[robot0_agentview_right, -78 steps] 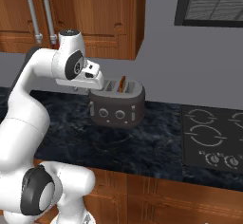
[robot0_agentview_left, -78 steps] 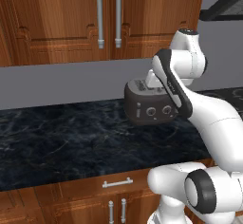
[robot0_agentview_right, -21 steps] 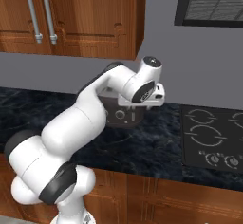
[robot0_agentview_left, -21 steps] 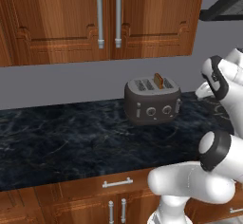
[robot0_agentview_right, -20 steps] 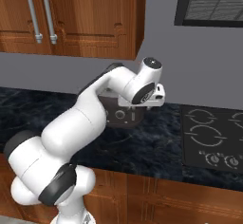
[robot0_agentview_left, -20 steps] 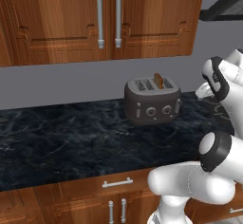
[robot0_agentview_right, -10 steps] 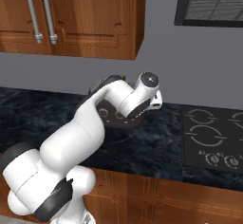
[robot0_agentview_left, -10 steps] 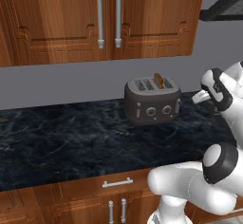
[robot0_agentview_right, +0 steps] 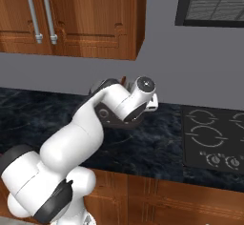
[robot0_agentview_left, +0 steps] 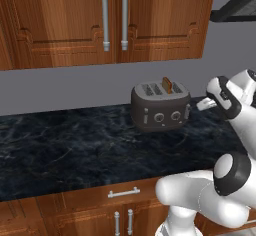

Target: Start the toaster. Once the lever pops up, take the bread to the plate on the dining counter.

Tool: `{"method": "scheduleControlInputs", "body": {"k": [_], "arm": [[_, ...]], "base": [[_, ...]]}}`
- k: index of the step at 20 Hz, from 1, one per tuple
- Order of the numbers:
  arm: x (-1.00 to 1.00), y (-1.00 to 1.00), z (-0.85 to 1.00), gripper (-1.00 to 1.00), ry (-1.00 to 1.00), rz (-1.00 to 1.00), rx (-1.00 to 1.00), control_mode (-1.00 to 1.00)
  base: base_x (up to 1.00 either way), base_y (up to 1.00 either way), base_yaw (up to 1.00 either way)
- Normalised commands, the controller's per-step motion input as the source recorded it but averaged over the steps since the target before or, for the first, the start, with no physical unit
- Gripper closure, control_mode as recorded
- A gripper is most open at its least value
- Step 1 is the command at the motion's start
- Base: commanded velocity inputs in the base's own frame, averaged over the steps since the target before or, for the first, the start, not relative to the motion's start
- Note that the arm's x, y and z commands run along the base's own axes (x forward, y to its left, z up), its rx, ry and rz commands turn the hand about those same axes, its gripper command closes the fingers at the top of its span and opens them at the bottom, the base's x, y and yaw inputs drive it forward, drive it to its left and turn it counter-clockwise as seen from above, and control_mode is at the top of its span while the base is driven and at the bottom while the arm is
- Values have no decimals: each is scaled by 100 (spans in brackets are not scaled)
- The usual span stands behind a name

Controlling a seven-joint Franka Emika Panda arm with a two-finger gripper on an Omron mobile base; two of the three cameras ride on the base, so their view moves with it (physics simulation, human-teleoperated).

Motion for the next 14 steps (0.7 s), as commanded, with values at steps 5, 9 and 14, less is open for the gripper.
{"method": "scheduleControlInputs", "body": {"k": [5, 9, 14], "arm": [[10, 13, -3, -100, 0, 0, 2, -100], [13, 16, -9, -100, 0, 0, 0, -100], [18, 6, -12, -100, -1, 0, 1, -100]], "base": [[0, 0, 0], [0, 0, 0], [0, 0, 0]]}}
